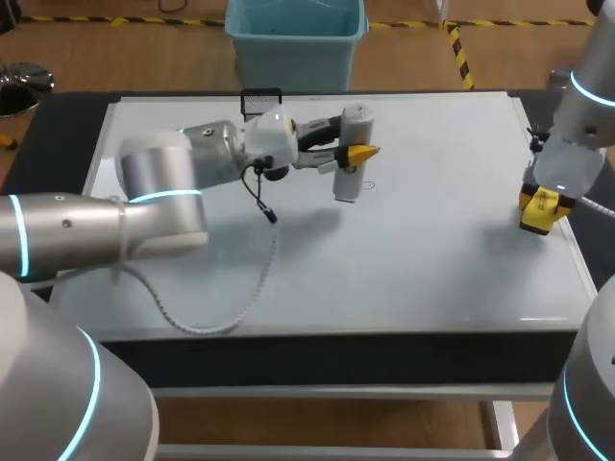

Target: Pick up the inspection probe, press it on each red-marked spot on the whiteboard one by one, put down the probe, pick up the eraser, and wipe off all the red marks.

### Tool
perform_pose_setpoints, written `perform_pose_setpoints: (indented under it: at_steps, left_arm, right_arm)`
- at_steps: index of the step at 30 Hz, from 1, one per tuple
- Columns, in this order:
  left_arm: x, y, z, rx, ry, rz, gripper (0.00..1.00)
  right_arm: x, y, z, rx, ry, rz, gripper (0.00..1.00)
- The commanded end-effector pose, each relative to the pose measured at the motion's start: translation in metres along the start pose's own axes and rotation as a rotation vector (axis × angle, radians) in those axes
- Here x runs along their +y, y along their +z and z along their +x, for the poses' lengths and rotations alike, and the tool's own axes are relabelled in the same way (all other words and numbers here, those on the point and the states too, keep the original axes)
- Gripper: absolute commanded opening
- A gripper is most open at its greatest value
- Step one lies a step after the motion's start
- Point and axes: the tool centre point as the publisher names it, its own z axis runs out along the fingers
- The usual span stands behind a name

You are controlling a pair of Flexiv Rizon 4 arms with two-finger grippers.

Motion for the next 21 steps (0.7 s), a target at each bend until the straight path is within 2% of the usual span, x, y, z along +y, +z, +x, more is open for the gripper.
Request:
perform_pose_setpoints:
  at_steps: [1, 7, 21]
  left_arm:
    - [0.015, 0.016, -0.009, -0.015, -0.004, 0.027, 0.0]
    - [0.023, 0.022, -0.024, -0.039, -0.007, 0.05, 0.0]
    - [0.032, 0.038, -0.053, -0.084, 0.002, 0.034, 0.0]
  right_arm:
    - [-0.001, -0.001, 0.001, 0.001, -0.003, 0.0, 0.0]
    - [-0.001, -0.001, 0.001, 0.001, -0.003, 0.0, 0.0]
    - [-0.001, -0.001, 0.001, 0.001, -0.003, 0.0, 0.0]
